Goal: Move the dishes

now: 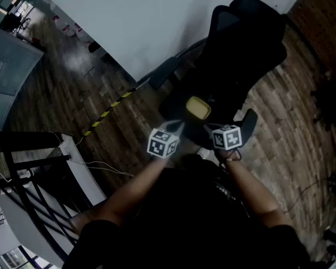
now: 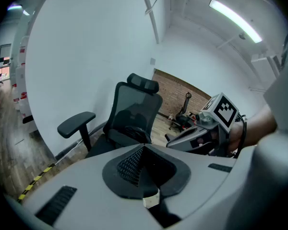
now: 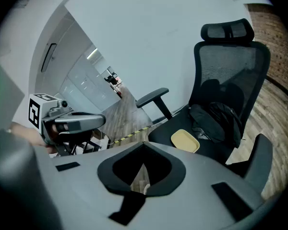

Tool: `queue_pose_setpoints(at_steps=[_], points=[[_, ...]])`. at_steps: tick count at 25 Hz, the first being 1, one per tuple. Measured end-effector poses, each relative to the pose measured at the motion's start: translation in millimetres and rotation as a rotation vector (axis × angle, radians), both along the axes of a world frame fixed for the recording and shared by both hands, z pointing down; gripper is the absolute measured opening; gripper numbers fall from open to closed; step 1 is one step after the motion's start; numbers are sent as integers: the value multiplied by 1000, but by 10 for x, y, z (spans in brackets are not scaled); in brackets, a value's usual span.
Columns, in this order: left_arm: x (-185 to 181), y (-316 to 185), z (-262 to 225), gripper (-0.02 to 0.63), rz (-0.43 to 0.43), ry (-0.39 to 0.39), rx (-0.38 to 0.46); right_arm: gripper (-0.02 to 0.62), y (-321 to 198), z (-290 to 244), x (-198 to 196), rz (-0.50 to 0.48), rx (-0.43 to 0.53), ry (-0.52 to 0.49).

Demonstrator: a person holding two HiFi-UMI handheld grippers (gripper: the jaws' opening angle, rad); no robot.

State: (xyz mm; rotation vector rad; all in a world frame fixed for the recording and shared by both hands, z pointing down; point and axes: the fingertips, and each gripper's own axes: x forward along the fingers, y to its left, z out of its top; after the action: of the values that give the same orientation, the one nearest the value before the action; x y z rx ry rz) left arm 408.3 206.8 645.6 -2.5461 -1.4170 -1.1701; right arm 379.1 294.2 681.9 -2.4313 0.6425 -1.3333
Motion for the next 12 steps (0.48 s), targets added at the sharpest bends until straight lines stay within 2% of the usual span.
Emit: queue_pose_setpoints(at_steps=[5,12], points=[[148,360,28,-9,21,14,28,11,522,57,171,60,-8,13],[427,635,178,-9,66,-1,60,11,824,269,385,144,49,-43]])
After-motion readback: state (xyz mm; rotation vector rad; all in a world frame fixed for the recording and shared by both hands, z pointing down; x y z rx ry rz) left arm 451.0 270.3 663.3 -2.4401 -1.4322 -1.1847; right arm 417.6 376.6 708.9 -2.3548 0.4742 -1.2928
